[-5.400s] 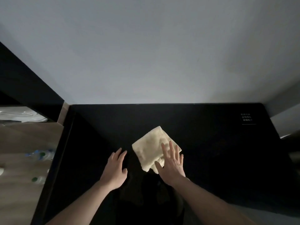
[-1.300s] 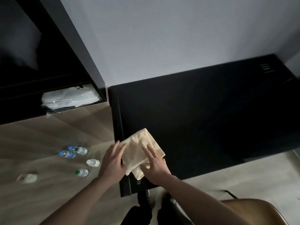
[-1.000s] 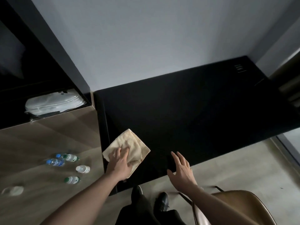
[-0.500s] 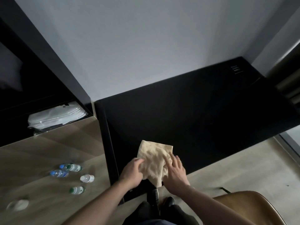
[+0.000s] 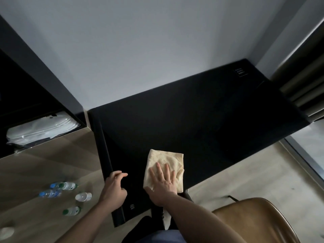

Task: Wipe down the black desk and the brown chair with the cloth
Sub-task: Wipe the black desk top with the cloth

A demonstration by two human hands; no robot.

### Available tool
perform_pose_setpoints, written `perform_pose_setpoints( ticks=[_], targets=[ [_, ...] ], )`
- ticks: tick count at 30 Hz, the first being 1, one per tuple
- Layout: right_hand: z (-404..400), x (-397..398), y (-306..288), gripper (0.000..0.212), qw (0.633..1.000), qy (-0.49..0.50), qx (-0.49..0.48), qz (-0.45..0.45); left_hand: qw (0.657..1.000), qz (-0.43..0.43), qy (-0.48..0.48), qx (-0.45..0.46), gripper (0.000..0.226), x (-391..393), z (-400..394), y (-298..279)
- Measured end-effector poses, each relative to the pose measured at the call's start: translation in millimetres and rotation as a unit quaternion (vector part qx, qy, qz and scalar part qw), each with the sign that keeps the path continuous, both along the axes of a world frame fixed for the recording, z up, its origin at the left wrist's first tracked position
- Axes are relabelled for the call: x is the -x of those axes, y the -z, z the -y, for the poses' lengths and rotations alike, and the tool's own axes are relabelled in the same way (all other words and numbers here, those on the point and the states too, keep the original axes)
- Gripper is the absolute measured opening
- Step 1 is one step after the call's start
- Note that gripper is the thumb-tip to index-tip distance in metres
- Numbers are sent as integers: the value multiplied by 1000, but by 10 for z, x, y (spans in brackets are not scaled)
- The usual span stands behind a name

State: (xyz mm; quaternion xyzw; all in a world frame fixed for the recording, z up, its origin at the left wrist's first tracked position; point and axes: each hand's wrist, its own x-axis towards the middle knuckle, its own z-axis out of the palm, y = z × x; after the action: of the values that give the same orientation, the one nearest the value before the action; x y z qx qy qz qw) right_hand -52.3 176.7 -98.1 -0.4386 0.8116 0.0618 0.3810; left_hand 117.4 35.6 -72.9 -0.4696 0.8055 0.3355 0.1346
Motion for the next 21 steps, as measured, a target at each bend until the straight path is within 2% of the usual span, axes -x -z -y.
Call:
perform_pose_setpoints(
  ticks=[4,9,16,21],
  targets=[
    [-325,628,-9,79,998,45,-45,-27,998,18,60,-29,65,393,-97,-114],
    [-662,1399,24,81,984,174,-44,-15,989,49,131,-39,67,979,-220,-189],
    [-1116,2509,56,80,963,266,-34,1,974,95,207,-6,67,2022,-294,-206],
    [-1459,3584,173,80,949,314,-35,3,967,105,232,10,70,2959,-381,-210]
  ],
)
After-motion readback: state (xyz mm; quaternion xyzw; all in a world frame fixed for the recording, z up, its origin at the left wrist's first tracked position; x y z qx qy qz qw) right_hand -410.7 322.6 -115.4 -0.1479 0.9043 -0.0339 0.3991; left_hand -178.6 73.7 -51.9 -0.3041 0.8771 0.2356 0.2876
